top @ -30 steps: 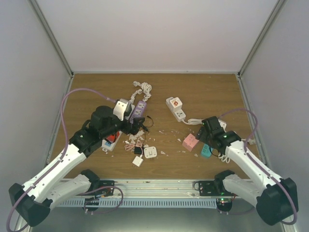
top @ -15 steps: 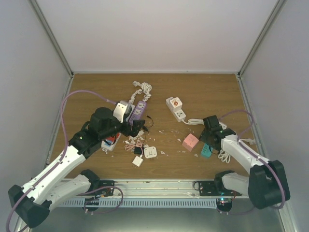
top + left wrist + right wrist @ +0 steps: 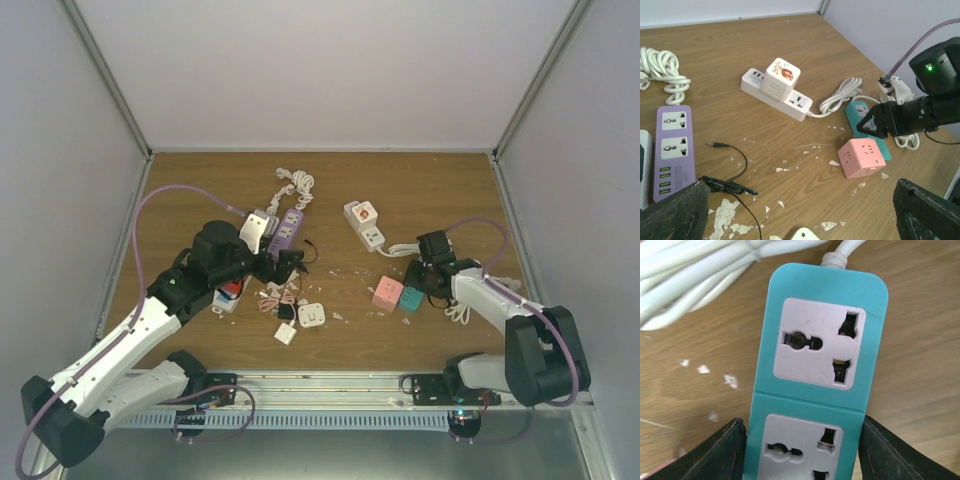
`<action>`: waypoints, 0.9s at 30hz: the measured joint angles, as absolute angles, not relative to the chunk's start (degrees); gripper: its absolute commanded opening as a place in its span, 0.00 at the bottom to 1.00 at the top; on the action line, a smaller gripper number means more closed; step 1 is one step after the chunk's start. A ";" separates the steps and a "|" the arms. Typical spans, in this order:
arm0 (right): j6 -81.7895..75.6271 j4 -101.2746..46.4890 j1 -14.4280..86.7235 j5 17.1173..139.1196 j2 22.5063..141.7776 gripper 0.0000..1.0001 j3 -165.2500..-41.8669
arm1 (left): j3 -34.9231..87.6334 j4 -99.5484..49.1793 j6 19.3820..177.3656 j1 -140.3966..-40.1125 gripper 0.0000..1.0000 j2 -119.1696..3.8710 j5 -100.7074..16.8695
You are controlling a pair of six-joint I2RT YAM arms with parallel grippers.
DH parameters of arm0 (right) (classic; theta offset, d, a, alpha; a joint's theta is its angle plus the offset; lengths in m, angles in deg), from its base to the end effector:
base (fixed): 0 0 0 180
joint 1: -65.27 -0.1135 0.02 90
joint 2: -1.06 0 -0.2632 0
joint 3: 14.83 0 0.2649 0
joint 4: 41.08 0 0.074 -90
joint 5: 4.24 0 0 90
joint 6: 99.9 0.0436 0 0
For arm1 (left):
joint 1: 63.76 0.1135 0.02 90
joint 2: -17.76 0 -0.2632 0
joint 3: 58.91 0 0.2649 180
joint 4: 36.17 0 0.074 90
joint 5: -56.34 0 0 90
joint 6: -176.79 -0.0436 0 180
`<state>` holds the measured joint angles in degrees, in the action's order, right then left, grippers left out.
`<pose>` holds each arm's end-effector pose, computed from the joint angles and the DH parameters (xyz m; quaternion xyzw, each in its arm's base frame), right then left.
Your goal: Insert the plug
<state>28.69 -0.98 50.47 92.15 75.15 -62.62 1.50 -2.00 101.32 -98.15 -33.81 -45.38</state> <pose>0.2258 0.0546 0.1417 0.2126 0.9540 0.0430 0.2069 0.1795 -0.1336 0.3105 0.1987 0.8185 -0.2988 0.4486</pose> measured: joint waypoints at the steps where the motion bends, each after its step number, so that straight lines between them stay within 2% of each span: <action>1: 28.71 -1.49 50.47 91.13 75.36 0.60 -62.75 | 1.50 -1.98 101.36 -98.15 0.99 -34.06 -45.52; 9: 37.63 -6.60 47.71 82.14 76.09 0.63 -62.73 | 1.15 -2.57 102.91 -98.15 0.99 -35.21 -47.33; 15: 44.93 -9.88 43.41 78.78 76.22 0.76 -62.67 | 0.56 -3.18 105.86 -98.45 0.99 -38.43 -48.75; 19: 46.11 -9.75 43.14 79.26 75.56 0.83 -63.04 | 0.62 -3.60 107.46 -101.62 0.98 -42.95 -48.07; 27: 44.78 -6.56 43.10 84.31 65.33 0.87 -63.17 | 2.65 -8.32 108.36 -110.74 0.96 -55.02 -43.29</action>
